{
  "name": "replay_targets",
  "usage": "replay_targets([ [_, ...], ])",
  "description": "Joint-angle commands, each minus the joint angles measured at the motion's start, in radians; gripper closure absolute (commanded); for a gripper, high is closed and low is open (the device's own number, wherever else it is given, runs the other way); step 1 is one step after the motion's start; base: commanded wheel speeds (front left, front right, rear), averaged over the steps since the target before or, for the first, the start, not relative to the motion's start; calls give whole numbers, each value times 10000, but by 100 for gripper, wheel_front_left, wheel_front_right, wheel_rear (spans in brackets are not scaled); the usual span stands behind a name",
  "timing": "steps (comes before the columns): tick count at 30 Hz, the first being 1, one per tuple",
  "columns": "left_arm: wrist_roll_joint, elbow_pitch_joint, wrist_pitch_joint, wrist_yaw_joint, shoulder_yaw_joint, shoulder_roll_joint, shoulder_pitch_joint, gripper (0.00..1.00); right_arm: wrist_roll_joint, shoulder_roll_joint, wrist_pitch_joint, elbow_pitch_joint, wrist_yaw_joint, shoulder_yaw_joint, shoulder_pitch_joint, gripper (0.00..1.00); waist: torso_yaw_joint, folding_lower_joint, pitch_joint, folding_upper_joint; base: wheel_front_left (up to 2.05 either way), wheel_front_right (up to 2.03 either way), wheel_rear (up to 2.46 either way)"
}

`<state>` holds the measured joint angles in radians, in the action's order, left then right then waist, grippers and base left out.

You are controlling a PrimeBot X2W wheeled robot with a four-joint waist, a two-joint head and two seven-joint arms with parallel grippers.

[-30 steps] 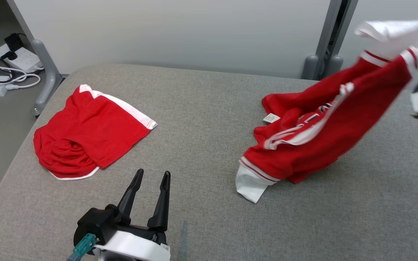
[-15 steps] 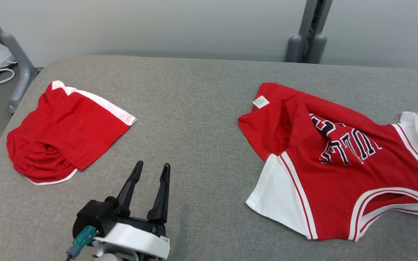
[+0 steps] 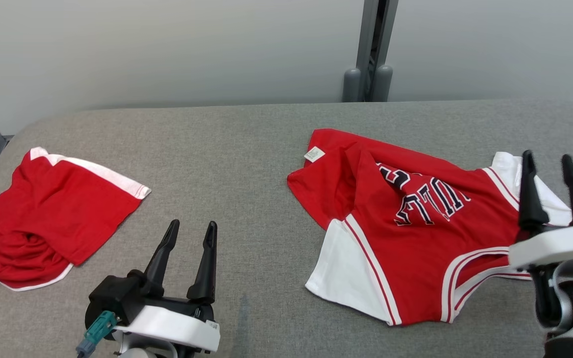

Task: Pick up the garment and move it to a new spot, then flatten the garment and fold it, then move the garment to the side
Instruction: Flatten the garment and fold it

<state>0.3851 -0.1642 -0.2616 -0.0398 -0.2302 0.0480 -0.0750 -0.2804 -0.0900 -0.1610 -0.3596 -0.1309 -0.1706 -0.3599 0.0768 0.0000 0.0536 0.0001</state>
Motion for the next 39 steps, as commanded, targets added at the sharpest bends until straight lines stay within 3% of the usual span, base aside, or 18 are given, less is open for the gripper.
replay_targets([
  [1,-16,30,-27,14,98,41,59,0,-18,40,-161,390,3,406,478,0,-179,0,-200,-1,0,0,0],
  [7,19,26,-26,-23,187,41,507,0,-134,260,-644,1651,3,1599,2372,0,-398,0,-480,-1,0,0,0],
  [11,222,-63,-27,49,66,43,698,0,-310,375,-898,1833,3,1390,3180,0,-316,0,-506,-1,0,0,0],
  [24,135,-124,-27,85,-85,41,507,0,-380,374,-1057,1717,3,1425,3084,0,-177,0,-367,-1,0,0,0],
  [30,168,-148,-26,90,-64,42,520,0,-542,375,-964,1349,3,1503,3273,0,-145,0,-385,-1,0,0,0],
  [39,190,-201,-27,93,-149,42,481,0,-1546,375,375,-475,3,2165,3433,0,-76,0,-372,-1,0,0,0],
])
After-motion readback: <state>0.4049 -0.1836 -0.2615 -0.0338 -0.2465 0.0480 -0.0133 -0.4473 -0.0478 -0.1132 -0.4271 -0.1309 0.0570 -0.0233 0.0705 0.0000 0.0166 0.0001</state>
